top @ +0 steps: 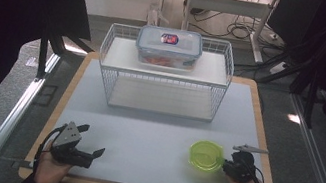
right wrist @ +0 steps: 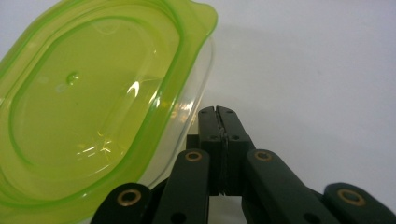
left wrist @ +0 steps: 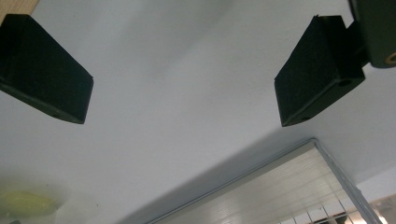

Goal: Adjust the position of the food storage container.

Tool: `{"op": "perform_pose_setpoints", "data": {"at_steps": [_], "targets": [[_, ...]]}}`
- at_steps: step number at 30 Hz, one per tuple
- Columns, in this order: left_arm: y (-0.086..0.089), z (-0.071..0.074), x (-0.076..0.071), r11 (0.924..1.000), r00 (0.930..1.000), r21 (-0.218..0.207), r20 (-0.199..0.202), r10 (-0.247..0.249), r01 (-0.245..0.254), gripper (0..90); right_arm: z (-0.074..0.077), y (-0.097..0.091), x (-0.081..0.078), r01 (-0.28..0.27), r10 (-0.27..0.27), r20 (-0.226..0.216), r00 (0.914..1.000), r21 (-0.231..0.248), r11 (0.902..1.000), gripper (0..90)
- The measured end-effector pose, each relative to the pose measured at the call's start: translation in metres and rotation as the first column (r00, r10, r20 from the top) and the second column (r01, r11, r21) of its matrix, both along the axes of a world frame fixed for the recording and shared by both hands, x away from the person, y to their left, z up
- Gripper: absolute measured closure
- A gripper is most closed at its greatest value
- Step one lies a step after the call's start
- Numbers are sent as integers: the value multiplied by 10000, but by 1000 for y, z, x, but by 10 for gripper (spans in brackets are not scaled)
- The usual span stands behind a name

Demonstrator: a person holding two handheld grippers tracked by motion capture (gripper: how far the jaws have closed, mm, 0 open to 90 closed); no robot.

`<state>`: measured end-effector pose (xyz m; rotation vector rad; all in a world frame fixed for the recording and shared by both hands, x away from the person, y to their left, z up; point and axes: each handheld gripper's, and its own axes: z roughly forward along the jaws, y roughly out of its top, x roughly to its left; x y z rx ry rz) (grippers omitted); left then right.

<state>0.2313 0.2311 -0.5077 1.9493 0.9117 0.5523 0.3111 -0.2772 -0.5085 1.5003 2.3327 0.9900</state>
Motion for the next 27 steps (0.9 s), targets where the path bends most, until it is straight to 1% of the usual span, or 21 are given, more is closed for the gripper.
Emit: {"op": "perform_pose_setpoints", "data": {"at_steps": [9,12,15,18,21,25,27], "targets": [[0,0,0,10000,10000,31,0,-13,13,43,-2,22,18,-640,640,6,9980,277,9976,900],[-1,0,0,10000,10000,11,-8,1,-1,43,-2,30,24,-854,854,23,9963,269,9960,900],[-1,0,0,10000,10000,31,-26,-7,7,44,-4,37,28,-1026,1025,27,9947,159,9946,900],[-1,-1,0,10000,10000,47,-50,-7,7,44,-4,36,29,-949,949,51,9955,-25,9955,900],[-1,-1,0,9999,10000,102,-39,-26,26,45,-1,28,28,-830,830,209,9963,-23,9966,892],[-1,-1,0,9999,10000,148,-79,-43,45,46,6,20,23,-687,692,471,9965,-130,9976,833],[-2,-2,0,9998,9999,198,-121,-87,90,49,10,16,19,-648,650,565,9963,-52,9979,793]]}}
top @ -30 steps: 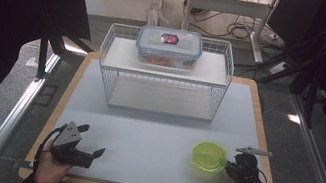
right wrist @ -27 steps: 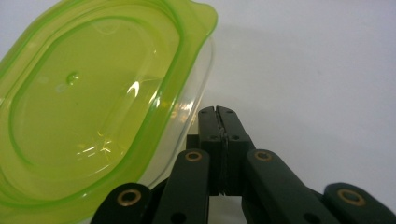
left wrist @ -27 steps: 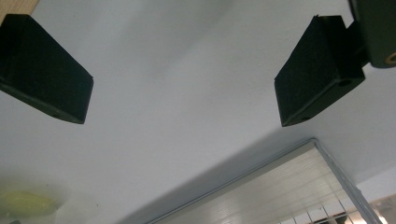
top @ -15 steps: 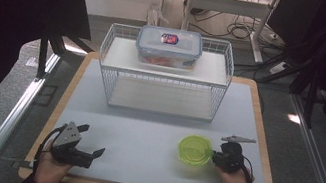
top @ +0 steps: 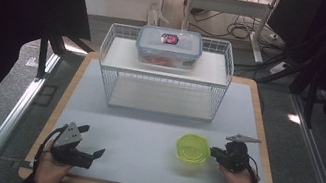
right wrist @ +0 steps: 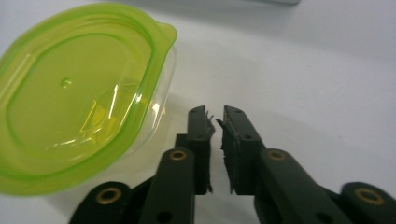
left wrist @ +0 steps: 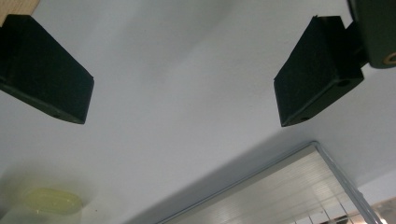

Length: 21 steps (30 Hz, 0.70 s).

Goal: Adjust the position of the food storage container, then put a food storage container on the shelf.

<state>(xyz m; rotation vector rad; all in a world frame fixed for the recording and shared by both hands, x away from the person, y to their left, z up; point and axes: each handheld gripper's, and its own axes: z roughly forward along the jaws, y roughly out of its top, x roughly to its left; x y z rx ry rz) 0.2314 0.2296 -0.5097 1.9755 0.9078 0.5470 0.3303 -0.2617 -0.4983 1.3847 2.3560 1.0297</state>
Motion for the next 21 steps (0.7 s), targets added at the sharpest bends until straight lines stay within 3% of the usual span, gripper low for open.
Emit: {"op": "perform_pose_setpoints", "data": {"at_steps": [6,13,21], "targets": [[-2,-1,0,9999,10000,154,-61,-64,65,49,10,-12,-10,225,-235,326,9992,291,9993,680],[-3,-2,1,9998,9999,187,-120,-117,119,49,13,-24,-20,344,-362,196,9992,855,9957,538],[-3,-2,1,9997,9999,204,-107,-133,136,48,20,-23,-29,606,-669,581,9961,1052,9926,386]]}}
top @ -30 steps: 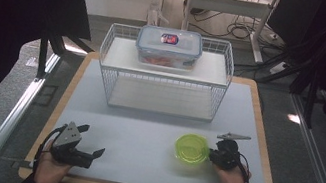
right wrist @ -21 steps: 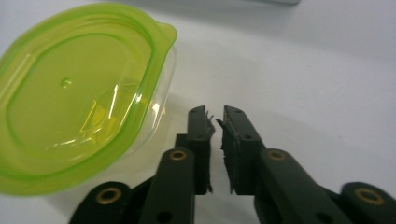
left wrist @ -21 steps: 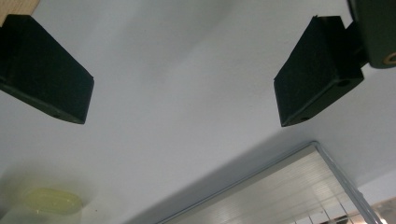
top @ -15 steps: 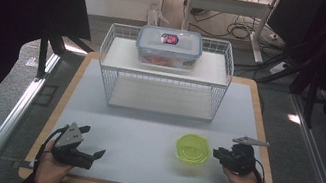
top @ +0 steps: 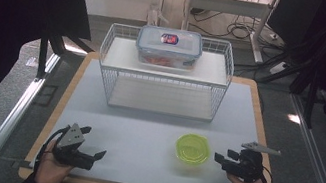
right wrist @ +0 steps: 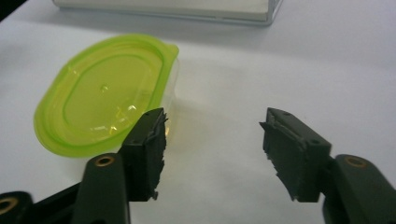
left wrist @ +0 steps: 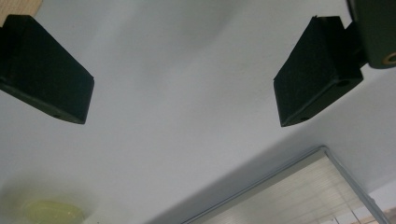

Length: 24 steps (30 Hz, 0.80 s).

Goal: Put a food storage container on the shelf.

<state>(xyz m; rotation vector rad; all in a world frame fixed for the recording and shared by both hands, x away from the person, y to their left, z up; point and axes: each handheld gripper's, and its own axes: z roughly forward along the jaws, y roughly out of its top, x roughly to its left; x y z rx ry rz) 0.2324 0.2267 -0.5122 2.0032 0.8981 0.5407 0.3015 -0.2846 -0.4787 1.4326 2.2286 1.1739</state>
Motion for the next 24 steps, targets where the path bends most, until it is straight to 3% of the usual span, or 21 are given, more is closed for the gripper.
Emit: {"op": "perform_pose_setpoints", "data": {"at_steps": [6,12,16,24], "targets": [[0,0,0,10000,10000,42,14,-22,22,49,6,6,1,-83,79,80,9999,527,9986,418],[0,0,0,10000,10000,11,18,-31,31,48,5,13,10,-214,265,-357,9990,1358,9905,421],[0,0,0,10000,10000,2,-8,-59,59,49,3,15,17,-137,220,-473,9986,1691,9855,449],[-1,0,0,10000,10000,18,-27,-92,92,49,-6,19,29,173,90,-1140,9934,2278,9736,536]]}}
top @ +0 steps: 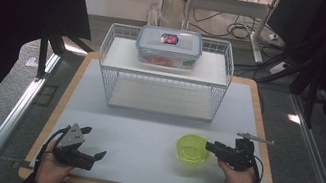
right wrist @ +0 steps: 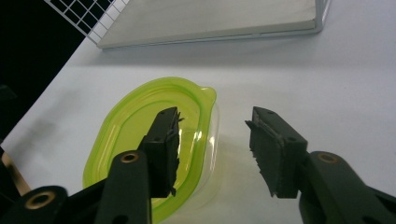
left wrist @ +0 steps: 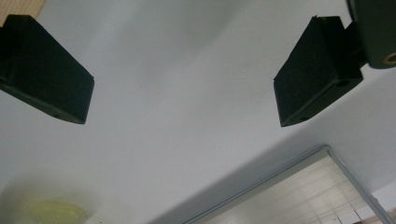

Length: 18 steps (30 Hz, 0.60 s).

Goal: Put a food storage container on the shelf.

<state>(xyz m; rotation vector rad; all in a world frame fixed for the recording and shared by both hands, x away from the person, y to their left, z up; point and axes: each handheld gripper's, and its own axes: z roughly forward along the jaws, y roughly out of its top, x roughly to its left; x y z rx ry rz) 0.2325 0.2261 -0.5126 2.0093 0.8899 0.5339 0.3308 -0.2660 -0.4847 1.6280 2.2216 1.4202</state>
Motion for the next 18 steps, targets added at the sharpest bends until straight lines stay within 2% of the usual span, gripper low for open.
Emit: {"op": "perform_pose_setpoints", "data": {"at_steps": [3,9,14,15,18], "targets": [[0,0,0,10000,10000,-25,12,-1,1,49,-3,0,3,-43,57,-383,9993,347,9994,556],[0,0,0,10000,10000,13,1,-29,29,49,-8,4,3,-187,210,-665,9976,351,9992,607],[0,0,0,10000,10000,13,-5,-27,27,49,-9,2,4,-99,162,-912,9957,688,9976,753],[0,0,0,10000,10000,21,-10,-24,24,49,-10,2,4,-82,147,-959,9953,675,9977,765],[0,0,0,10000,10000,21,-3,-26,26,49,-11,1,5,-205,334,-1235,9918,1044,9943,801]]}}
